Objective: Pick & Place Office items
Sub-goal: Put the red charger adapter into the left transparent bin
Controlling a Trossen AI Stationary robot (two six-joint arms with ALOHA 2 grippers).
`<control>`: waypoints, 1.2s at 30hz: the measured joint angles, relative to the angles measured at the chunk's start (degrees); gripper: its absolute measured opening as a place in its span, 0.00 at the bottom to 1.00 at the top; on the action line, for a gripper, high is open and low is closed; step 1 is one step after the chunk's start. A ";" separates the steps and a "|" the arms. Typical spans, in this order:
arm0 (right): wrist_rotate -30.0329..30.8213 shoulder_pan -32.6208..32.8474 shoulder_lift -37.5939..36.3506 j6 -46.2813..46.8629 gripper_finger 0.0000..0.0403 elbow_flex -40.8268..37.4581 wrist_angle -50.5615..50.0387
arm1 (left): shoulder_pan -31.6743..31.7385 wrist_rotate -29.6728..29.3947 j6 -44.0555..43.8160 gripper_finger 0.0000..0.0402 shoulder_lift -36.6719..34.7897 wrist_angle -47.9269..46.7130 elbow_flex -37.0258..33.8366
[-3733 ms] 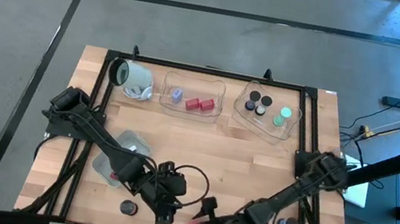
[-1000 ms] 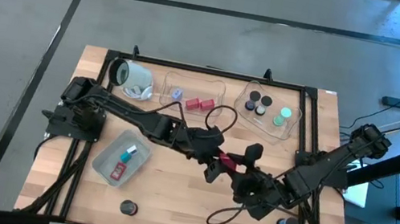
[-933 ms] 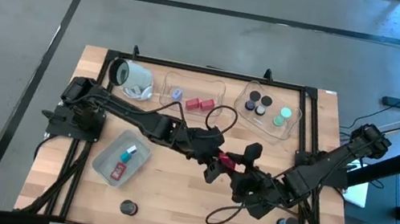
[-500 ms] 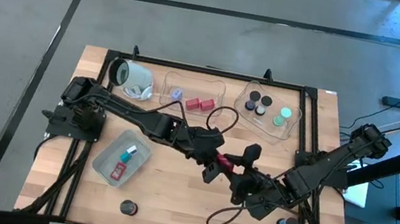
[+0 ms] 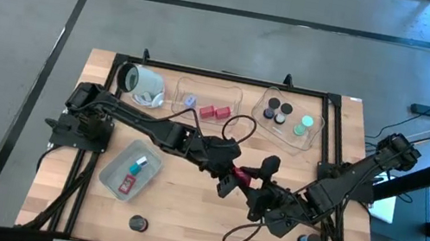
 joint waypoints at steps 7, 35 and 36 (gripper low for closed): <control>-13.59 -0.97 -0.50 8.28 0.80 0.00 0.36 | -0.07 1.51 1.33 0.30 0.06 0.37 0.00; -22.73 -2.81 -12.52 33.03 0.85 0.00 -19.48 | 30.43 -20.19 13.11 0.30 4.19 -35.25 0.00; -22.79 -2.77 -12.37 33.01 0.84 0.00 -19.53 | 31.63 -18.58 13.15 0.30 5.03 -34.95 0.00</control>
